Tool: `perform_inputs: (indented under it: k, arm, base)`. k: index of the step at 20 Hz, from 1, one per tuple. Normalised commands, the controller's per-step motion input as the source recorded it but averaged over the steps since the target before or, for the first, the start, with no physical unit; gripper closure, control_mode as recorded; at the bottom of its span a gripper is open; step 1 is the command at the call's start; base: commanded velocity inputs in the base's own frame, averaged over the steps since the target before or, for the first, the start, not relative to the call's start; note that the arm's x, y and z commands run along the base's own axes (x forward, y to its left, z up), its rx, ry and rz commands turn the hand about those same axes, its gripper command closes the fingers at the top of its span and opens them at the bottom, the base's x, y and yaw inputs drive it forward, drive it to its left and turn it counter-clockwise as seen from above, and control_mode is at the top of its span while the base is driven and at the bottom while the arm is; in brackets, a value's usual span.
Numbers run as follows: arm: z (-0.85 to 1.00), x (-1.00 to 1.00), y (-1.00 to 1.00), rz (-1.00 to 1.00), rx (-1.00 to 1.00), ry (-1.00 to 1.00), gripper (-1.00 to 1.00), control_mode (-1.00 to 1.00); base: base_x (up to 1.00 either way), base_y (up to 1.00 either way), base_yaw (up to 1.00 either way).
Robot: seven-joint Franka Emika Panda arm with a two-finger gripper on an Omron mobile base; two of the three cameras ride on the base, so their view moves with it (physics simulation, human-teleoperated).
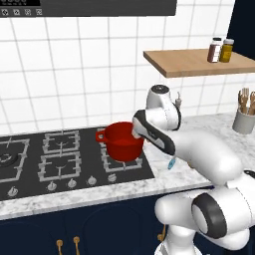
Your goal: Put the potato and potato in the pot. Retrieve the spatula and lightly stir the vegetables in the pot.
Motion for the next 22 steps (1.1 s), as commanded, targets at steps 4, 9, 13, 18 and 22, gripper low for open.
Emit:
perform_inputs:
  k: [4, 9, 13, 18, 22]
  arm:
    - [0.10, 0.98, 0.66, 0.00, 0.00, 0.00, 1.00, -1.00]
    - [-0.69, 0.73, 0.22, 0.00, 0.00, 0.00, 1.00, -1.00]
    - [-0.88, 0.14, 0.08, 0.00, -0.01, 0.00, 1.00, -1.00]
    - [-0.10, 0.09, 0.04, -0.02, 0.00, -0.06, -1.00, -1.00]
    - [0.09, 0.15, 0.00, -0.05, -0.01, -0.11, -1.00, -1.00]
  base:
    - [0.00, 0.00, 0.00]
    - [0.00, 0.00, 0.00]
    - [0.00, 0.00, 0.00]
    - [0.00, 0.00, 0.00]
    - [0.00, 0.00, 0.00]
